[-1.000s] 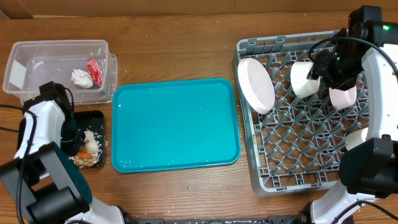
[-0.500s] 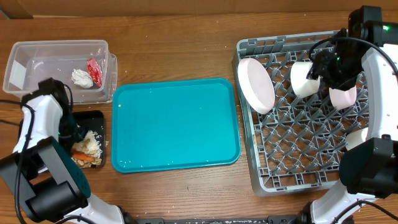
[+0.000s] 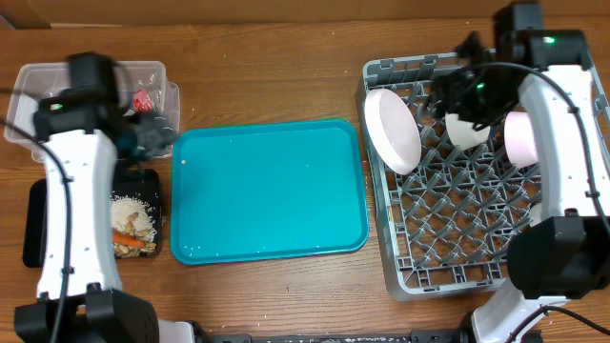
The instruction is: Sort waste into correct bins and load items into the dishwasher
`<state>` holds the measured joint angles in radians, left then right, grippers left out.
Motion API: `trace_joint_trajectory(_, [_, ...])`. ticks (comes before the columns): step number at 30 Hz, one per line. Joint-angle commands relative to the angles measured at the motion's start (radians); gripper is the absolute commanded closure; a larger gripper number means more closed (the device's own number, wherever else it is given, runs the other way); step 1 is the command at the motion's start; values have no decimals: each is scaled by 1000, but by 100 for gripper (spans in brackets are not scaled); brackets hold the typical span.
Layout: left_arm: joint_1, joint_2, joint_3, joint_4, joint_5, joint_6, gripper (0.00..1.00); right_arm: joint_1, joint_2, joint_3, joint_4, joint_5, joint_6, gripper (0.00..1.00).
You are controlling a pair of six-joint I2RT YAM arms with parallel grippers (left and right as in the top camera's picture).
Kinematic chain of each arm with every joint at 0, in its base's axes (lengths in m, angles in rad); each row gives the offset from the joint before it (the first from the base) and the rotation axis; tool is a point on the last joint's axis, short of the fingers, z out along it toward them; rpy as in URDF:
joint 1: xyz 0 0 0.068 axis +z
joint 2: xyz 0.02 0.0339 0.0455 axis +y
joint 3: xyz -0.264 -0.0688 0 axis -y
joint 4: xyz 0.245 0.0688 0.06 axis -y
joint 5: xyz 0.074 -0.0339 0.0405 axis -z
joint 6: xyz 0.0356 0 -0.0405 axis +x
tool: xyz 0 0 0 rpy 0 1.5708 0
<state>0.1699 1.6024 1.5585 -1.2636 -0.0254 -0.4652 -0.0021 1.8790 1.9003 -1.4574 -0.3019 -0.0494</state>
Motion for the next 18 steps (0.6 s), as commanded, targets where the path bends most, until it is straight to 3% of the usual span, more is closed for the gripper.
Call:
trace_joint_trajectory(1, [-98, -9, 8, -95, 97, 189, 0, 21, -6, 33, -49, 18, -19, 22])
trace_joint_trajectory(7, [-159, -8, 8, -287, 97, 127, 0, -2, -11, 31, -141, 20, 18, 20])
trace_joint_trajectory(10, [-177, -27, 1, -335, 93, 129, 0, -21, -42, 21, -154, 20, 20, 10])
trace_joint_trajectory(12, [-193, -73, -26, -325, 76, 128, 0, -26, -99, -12, -132, 21, 20, 0])
trace_joint_trajectory(18, [-248, -342, -202, -151, 43, 130, 0, -26, -393, -243, 27, 59, 23, 0])
